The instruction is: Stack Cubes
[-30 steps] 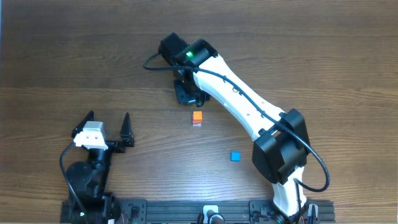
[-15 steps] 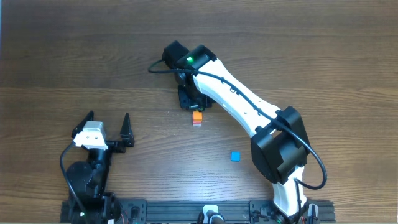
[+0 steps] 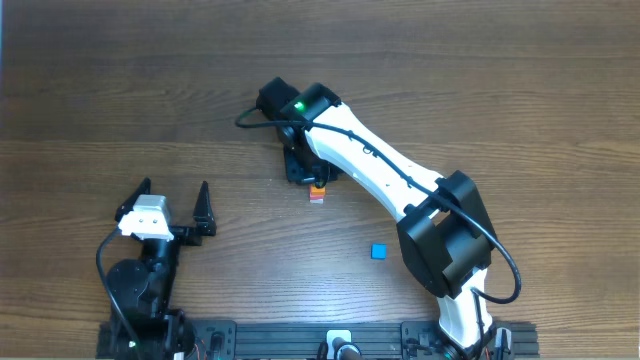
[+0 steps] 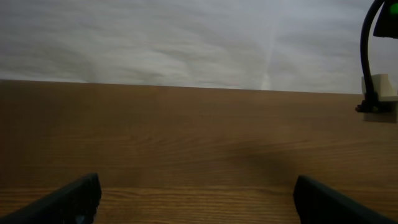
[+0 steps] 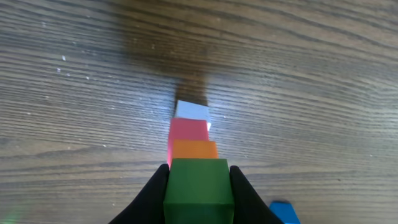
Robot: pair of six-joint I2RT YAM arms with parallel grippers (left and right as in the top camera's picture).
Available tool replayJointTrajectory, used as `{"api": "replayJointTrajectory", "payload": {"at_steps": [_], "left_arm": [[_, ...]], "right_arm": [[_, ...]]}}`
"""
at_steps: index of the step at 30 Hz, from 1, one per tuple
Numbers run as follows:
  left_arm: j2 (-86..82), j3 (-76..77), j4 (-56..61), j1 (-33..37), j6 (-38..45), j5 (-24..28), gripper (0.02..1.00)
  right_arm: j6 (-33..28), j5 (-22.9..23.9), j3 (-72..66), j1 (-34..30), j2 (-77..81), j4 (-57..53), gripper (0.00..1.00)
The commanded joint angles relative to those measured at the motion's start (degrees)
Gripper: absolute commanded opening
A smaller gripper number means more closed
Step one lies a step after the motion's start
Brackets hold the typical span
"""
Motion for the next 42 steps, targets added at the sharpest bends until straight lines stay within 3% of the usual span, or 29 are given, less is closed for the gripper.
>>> {"api": "replayJointTrajectory", "payload": {"at_steps": [1,32,42], "left_arm": [[-0.42,-0.33,-0.02,0.31,0.63,0.74,1.000],[-0.42,-0.33,-0.02,0.31,0.63,0.74,1.000],[-0.42,-0.33,-0.02,0.31,0.63,0.74,1.000]], "right_arm": [[0.81,-0.09,-0.44,0.94,-2.10,0.63,0.009],[1.66,-0.09,-9.60,1.25,-7.28,8.04,0.012],[1.66,-0.09,-9.79,1.25,-7.26,8.00,0.316]]}}
